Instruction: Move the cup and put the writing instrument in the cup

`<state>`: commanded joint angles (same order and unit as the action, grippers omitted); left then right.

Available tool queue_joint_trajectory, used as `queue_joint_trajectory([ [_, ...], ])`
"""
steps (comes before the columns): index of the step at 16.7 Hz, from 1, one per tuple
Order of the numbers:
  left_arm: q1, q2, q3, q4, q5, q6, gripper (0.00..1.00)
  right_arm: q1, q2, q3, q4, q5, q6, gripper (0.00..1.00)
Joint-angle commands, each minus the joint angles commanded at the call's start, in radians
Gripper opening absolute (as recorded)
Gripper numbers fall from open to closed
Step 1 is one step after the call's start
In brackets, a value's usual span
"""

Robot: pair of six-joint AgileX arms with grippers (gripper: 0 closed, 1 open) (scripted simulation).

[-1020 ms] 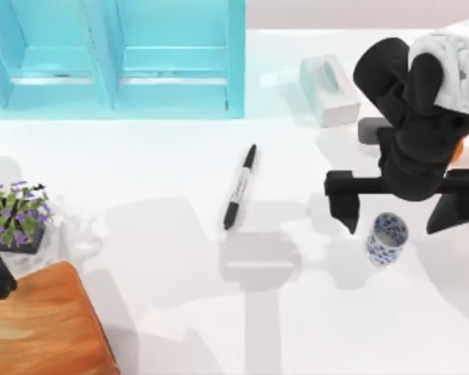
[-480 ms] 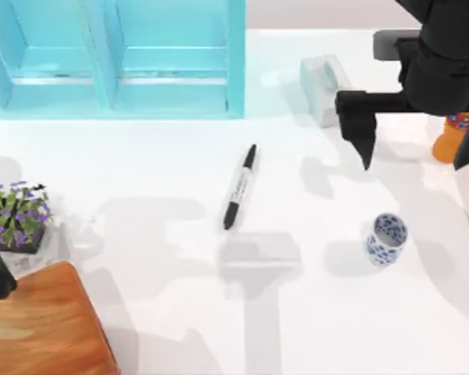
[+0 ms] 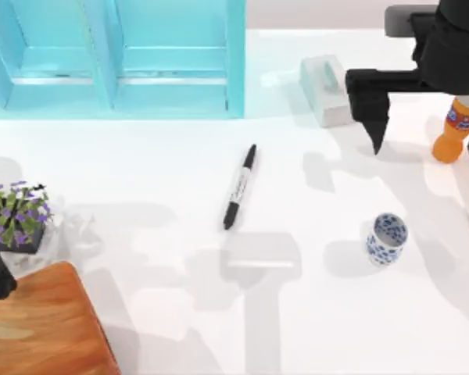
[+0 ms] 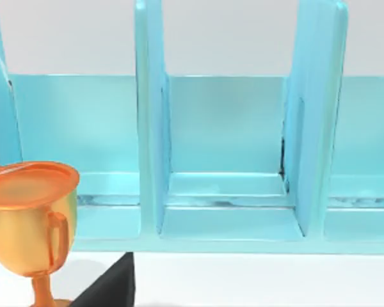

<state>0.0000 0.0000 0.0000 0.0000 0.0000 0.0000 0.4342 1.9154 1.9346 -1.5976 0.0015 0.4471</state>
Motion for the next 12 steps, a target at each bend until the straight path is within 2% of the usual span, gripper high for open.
queue_joint_trajectory([
  [4, 0.000, 0.000, 0.000, 0.000, 0.000, 0.000, 1.00, 0.025, 0.072, 0.065, 0.029, -0.013, 0.057, 1.00],
  [12, 0.000, 0.000, 0.000, 0.000, 0.000, 0.000, 1.00, 0.139, 0.519, 0.391, 0.213, -0.084, 0.375, 1.00],
])
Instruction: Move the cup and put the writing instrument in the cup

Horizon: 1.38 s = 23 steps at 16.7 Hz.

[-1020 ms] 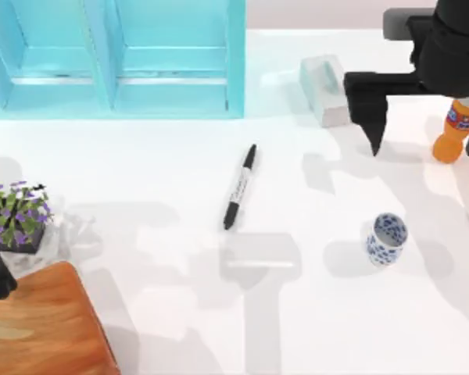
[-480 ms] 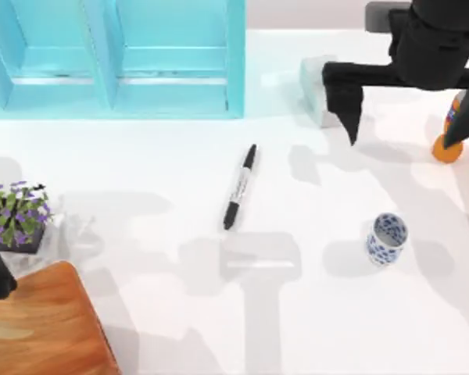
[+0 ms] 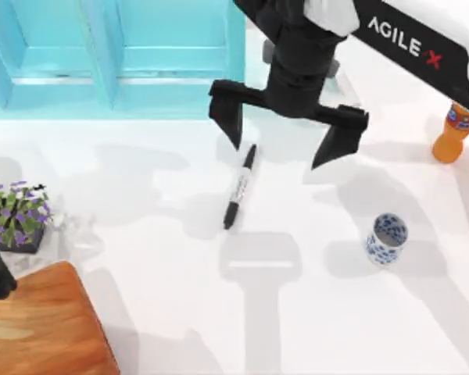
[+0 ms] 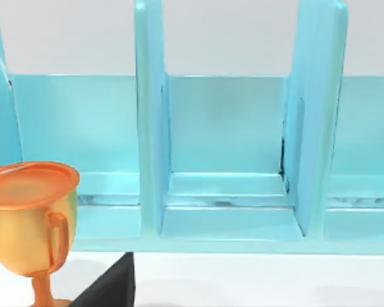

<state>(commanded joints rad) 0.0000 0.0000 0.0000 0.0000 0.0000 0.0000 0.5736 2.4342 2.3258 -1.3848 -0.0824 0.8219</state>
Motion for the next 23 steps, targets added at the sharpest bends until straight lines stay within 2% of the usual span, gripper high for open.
queue_joint_trajectory([
  [3, 0.000, 0.000, 0.000, 0.000, 0.000, 0.000, 1.00, 0.027, 0.086, 0.073, 0.051, -0.015, 0.073, 1.00],
  [9, 0.000, 0.000, 0.000, 0.000, 0.000, 0.000, 1.00, 0.025, 0.095, 0.075, 0.058, -0.015, 0.079, 1.00],
  [19, 0.000, 0.000, 0.000, 0.000, 0.000, 0.000, 1.00, 0.048, 0.187, -0.098, 0.331, -0.012, 0.100, 1.00],
  [23, 0.000, 0.000, 0.000, 0.000, 0.000, 0.000, 1.00, 0.051, 0.198, -0.117, 0.360, -0.011, 0.102, 1.00],
])
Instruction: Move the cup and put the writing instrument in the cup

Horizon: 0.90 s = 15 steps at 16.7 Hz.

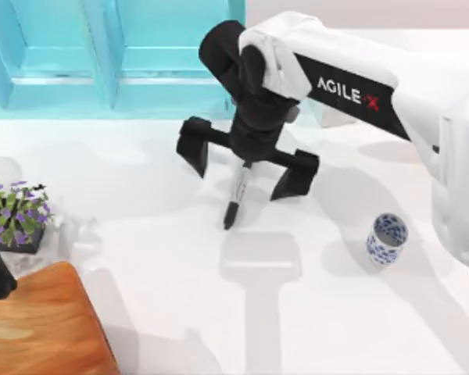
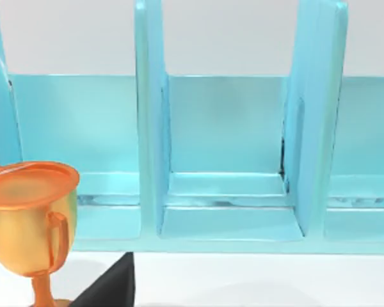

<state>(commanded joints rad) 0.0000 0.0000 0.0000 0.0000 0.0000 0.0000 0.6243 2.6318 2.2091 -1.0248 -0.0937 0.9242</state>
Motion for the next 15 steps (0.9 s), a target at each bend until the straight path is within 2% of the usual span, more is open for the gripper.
queue_joint_trajectory([
  [2, 0.000, 0.000, 0.000, 0.000, 0.000, 0.000, 1.00, 0.000, 0.000, 0.000, 0.000, 0.000, 0.000, 1.00],
  [15, 0.000, 0.000, 0.000, 0.000, 0.000, 0.000, 1.00, 0.000, 0.000, 0.000, 0.000, 0.000, 0.000, 0.02],
])
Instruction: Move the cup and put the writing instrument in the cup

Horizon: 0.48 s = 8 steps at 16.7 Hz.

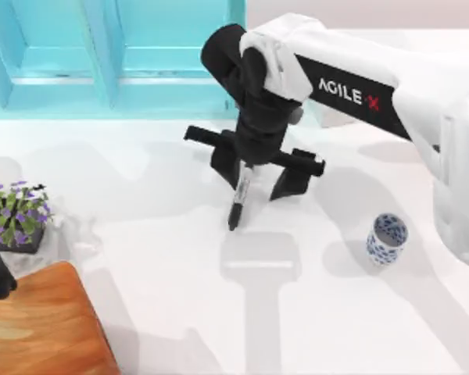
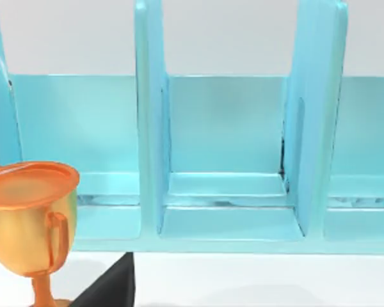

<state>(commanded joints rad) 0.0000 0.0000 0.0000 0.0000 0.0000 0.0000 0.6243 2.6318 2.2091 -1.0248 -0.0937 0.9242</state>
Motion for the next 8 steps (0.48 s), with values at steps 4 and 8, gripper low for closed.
queue_joint_trajectory([
  [4, 0.000, 0.000, 0.000, 0.000, 0.000, 0.000, 1.00, 0.000, 0.000, 0.000, 0.000, 0.000, 0.000, 0.00],
  [8, 0.000, 0.000, 0.000, 0.000, 0.000, 0.000, 1.00, 0.000, 0.000, 0.000, 0.000, 0.000, 0.000, 0.00],
])
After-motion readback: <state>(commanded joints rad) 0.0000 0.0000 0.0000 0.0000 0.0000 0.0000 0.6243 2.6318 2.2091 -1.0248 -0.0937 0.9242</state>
